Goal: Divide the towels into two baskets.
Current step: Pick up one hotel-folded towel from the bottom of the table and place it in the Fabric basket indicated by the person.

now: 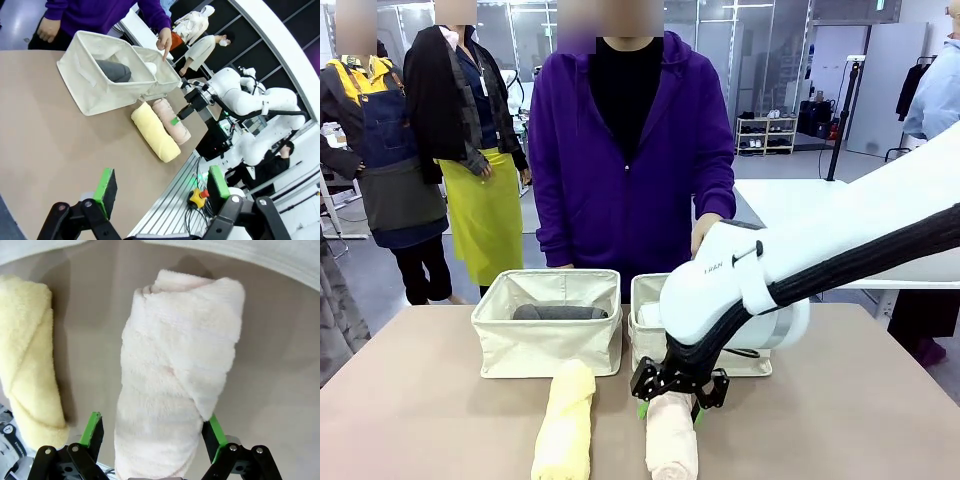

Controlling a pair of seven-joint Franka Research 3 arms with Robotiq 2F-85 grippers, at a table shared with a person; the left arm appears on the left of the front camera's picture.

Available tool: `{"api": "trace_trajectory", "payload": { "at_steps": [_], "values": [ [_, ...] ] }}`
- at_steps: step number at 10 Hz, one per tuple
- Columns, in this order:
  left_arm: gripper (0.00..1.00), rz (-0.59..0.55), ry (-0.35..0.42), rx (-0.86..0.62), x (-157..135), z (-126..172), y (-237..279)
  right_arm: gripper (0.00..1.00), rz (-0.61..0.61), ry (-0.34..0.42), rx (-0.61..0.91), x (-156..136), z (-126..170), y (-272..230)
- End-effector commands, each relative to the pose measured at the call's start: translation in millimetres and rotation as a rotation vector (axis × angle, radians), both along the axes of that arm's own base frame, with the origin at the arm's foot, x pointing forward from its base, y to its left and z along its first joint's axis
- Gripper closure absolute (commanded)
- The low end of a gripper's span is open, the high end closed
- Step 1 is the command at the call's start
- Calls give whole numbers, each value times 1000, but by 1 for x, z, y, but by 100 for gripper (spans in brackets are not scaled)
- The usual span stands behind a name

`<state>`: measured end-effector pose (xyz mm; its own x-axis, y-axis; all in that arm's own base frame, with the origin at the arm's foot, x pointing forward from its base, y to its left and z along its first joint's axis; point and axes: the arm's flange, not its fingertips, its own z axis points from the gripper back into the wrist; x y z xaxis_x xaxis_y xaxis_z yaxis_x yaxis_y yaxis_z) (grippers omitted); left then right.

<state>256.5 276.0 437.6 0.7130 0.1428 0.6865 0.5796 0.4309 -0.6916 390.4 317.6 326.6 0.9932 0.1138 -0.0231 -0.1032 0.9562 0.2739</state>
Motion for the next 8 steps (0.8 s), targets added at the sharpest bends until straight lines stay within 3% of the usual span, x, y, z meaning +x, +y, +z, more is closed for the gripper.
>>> {"api": "trace_trajectory", "payload": {
  "at_steps": [1,8],
  "values": [
    [8,6,-5,-11,-3,5,1,0,-20,19,-54,3,-11,21],
    [8,6,-5,-11,-3,5,1,71,2,-7,-105,-5,4,23]
  ]
}}
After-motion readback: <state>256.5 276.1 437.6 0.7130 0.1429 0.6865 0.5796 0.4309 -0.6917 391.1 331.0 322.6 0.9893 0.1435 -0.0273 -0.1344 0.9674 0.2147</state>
